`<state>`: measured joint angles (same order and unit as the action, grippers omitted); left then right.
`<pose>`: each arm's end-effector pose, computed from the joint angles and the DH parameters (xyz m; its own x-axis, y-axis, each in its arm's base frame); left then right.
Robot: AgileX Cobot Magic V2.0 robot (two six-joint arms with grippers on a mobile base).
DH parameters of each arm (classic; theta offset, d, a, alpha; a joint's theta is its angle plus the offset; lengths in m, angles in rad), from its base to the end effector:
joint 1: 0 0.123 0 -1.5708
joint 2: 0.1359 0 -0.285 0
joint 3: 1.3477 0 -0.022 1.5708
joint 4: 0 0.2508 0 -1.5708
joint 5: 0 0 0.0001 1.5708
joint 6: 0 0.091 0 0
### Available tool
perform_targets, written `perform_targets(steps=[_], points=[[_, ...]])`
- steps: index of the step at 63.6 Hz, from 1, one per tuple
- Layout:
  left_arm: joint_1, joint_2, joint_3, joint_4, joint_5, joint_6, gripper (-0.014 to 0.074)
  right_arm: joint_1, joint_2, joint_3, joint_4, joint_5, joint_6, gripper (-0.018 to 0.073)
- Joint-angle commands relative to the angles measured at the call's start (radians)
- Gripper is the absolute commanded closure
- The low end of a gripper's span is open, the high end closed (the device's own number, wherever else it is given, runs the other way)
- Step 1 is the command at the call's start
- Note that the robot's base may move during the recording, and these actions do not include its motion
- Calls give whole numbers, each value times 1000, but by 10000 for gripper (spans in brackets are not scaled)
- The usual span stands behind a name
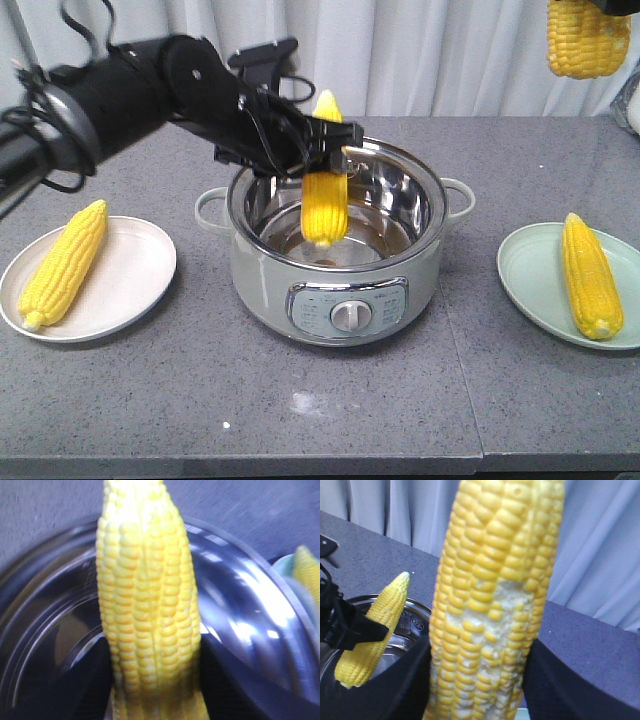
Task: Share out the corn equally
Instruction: 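Lift the cob out of the pot with the left gripper, then hold both cobs raised above the counter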
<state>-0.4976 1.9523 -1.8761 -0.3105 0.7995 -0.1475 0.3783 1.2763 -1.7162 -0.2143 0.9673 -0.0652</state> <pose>0.3908 -0.2350 0.3340 -0.7846 0.0272 -0.6194 0.3459 0.8483 -0.4009 0.2309 0.0746 0.5122 -0.3397 -0.3331 -0.8796 -0.2842 0.9278 -0.2416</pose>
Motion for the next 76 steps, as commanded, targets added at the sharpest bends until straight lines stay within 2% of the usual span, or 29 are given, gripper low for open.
perform_targets(steps=[1, 19, 28, 41, 46, 76], points=[[-5, -119, -28, -30, -62, 28, 603, -8, -29, -30, -20, -80, -4, 564], [-5, -306, -28, -11, -13, 89, 603, -8, -29, -30, -20, -70, -4, 564], [-5, -402, -28, 107, 66, 81, 603, -8, -29, -30, -20, -60, -4, 564], [-5, -475, -23, 390, 207, -57, 603, -8, -29, -30, -19, -57, -4, 564], [-5, -489, -24, 442, 222, -84, 603, -8, -29, -30, -12, -57, -4, 564], [-5, -504, -24, 442, 208, -86, 603, -8, -29, -30, 3, -40, -4, 564]])
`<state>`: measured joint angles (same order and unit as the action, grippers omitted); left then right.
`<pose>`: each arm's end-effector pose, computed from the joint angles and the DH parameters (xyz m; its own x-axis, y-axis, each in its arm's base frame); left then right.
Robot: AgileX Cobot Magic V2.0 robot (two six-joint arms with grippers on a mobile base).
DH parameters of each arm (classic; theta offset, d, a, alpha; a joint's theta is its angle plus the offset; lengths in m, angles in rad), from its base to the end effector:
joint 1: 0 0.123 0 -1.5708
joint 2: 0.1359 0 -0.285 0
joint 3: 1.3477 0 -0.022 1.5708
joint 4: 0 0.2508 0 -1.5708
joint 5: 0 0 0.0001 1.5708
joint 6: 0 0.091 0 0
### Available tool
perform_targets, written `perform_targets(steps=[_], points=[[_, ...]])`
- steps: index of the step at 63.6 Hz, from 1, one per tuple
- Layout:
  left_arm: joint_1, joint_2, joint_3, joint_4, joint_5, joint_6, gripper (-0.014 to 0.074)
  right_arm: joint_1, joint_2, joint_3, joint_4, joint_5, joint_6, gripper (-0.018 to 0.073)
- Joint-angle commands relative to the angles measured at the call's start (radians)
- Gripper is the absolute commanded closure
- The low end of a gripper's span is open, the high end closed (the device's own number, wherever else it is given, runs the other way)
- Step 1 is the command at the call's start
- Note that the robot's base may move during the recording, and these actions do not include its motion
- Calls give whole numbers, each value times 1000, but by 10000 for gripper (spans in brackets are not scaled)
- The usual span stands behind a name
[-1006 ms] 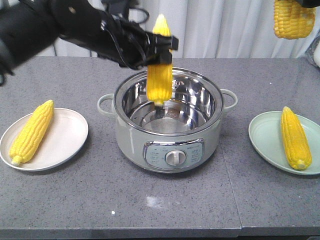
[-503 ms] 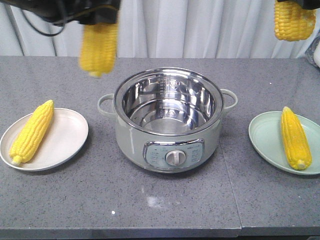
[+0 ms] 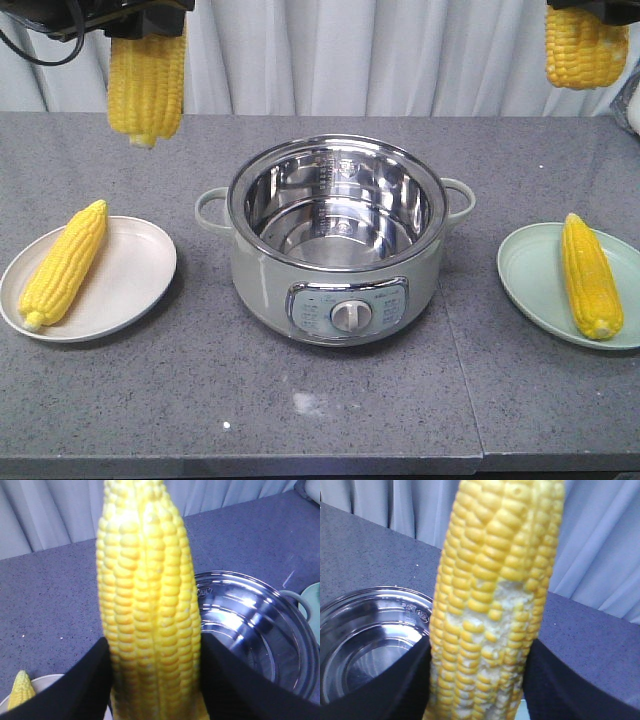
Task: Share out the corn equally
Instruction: 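Hold both cobs raised above the counter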
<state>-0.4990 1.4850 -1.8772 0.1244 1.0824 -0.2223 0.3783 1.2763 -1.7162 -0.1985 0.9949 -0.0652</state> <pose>0.2693 -0.1354 0.4917 -0.5536 0.1172 -0.8245 0.3102 0.9478 -0.0735 0.2296 0.0751 0.5098 -0.3660 -0.3295 -0.8703 -0.2944 0.9282 -0.2276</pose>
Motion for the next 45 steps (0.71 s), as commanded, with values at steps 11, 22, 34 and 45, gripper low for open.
perform_targets(steps=[11, 22, 34, 45], points=[[-3, -36, -23, 7, -75, -11, 603, -8, -29, -30, -13, -68, -4, 564], [-3, -36, -23, 7, -75, -11, 603, -8, -29, -30, -13, -68, -5, 564], [-3, -36, -23, 7, -75, -11, 602, -8, -29, -30, -13, -68, -5, 564], [-3, -36, -23, 7, -75, -11, 602, -8, -29, -30, -13, -68, -5, 564]])
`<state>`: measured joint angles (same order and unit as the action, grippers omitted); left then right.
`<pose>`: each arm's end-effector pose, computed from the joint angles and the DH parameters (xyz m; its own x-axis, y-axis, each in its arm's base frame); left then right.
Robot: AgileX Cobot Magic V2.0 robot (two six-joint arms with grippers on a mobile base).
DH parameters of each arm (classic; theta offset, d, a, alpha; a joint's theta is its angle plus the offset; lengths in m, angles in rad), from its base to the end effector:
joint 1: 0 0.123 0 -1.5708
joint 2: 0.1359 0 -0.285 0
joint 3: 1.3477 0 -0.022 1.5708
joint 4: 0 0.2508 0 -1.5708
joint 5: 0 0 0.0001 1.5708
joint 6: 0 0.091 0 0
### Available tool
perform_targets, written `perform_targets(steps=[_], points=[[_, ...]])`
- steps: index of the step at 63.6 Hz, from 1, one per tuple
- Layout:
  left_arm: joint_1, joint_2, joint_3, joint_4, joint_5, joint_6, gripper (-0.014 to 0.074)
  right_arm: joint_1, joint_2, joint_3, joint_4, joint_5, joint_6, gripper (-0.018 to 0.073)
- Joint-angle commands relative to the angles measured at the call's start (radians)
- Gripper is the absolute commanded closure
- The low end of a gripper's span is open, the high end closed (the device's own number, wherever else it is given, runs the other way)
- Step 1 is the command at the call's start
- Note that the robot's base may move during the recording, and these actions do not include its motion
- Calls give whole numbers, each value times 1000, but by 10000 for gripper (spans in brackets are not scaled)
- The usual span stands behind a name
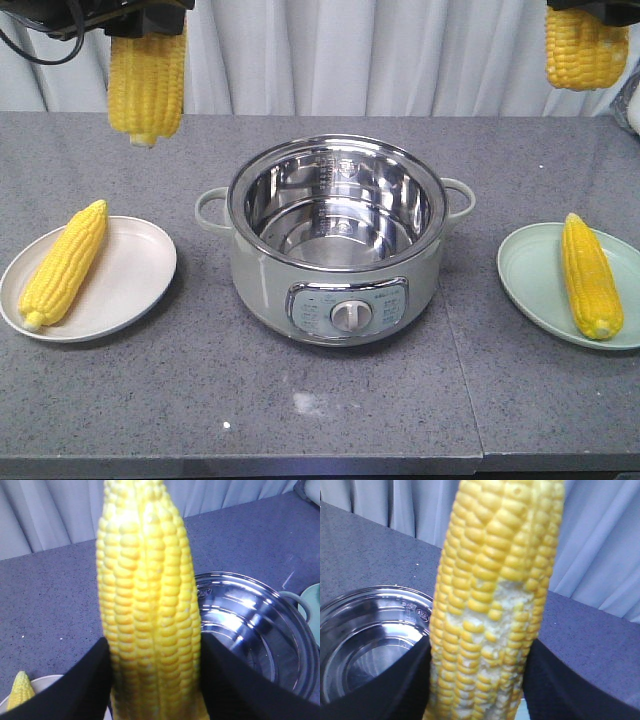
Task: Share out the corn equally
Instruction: 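Hold both cobs raised above the counter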
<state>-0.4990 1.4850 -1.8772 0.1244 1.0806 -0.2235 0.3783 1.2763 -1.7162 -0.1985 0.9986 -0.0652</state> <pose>0.2694 -0.1355 0.4918 -0.5526 0.1156 -0.8254 0.3098 0.9479 -0.0747 0.2295 0.0750 0.5095 -0.3692 -0.3301 -0.8687 -0.2946 0.9281 -0.2275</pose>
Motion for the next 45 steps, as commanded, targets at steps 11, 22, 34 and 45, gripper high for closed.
perform_targets(steps=[11, 22, 34, 45], points=[[-3, -36, -23, 7, -73, -10, 602, -8, -29, -30, -13, -72, -5, 564], [-3, -36, -23, 7, -73, -10, 602, -8, -29, -30, -13, -72, -5, 564], [-3, -36, -23, 7, -73, -10, 602, -8, -29, -30, -13, -72, -5, 564], [-3, -36, -23, 7, -73, -10, 602, -8, -29, -30, -13, -72, -5, 564]])
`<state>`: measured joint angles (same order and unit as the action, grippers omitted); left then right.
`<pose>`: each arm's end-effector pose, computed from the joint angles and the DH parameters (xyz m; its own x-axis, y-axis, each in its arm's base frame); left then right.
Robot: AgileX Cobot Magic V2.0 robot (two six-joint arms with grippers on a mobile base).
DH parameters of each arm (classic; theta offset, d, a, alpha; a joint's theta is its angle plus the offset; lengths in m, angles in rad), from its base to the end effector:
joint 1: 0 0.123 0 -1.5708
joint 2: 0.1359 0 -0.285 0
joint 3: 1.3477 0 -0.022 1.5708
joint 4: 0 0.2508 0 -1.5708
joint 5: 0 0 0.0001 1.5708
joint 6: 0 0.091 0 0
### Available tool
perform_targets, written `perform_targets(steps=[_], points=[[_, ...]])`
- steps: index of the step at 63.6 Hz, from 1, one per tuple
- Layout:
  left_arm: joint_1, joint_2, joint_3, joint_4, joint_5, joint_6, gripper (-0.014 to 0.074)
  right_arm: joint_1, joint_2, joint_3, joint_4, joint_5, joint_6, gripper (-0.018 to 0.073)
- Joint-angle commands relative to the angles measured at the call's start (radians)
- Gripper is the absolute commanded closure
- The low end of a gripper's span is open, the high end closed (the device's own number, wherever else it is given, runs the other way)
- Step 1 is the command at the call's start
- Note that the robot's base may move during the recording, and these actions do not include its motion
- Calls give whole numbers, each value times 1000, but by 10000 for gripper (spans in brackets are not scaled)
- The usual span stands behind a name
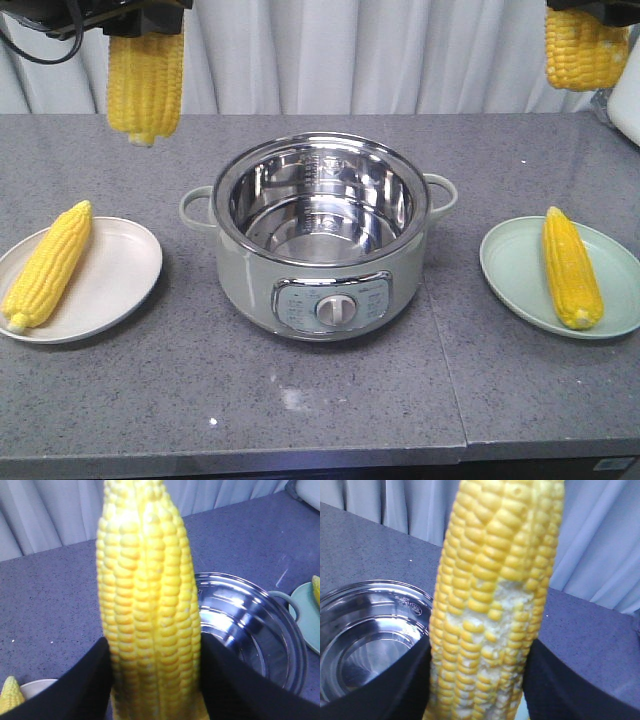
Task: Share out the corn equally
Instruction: 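Hold both cobs raised above the counter, then turn the base away from the pot toward the other counter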
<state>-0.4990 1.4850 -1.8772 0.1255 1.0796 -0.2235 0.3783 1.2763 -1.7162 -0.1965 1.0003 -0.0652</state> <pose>0.2695 -0.1354 0.4919 -0.5515 0.1157 -0.8261 0.3096 0.9480 -0.0739 0.2294 0.0751 0.5093 -0.3709 -0.3294 -0.8683 -0.2958 0.9282 -0.2258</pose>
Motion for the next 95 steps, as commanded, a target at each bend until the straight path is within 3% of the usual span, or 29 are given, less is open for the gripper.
perform_targets(steps=[1, 95], points=[[-3, -36, -23, 6, -72, -10, 602, -8, -29, -30, -15, -74, -5, 564], [-3, -36, -23, 6, -72, -10, 602, -8, -29, -30, -15, -75, -5, 564]])
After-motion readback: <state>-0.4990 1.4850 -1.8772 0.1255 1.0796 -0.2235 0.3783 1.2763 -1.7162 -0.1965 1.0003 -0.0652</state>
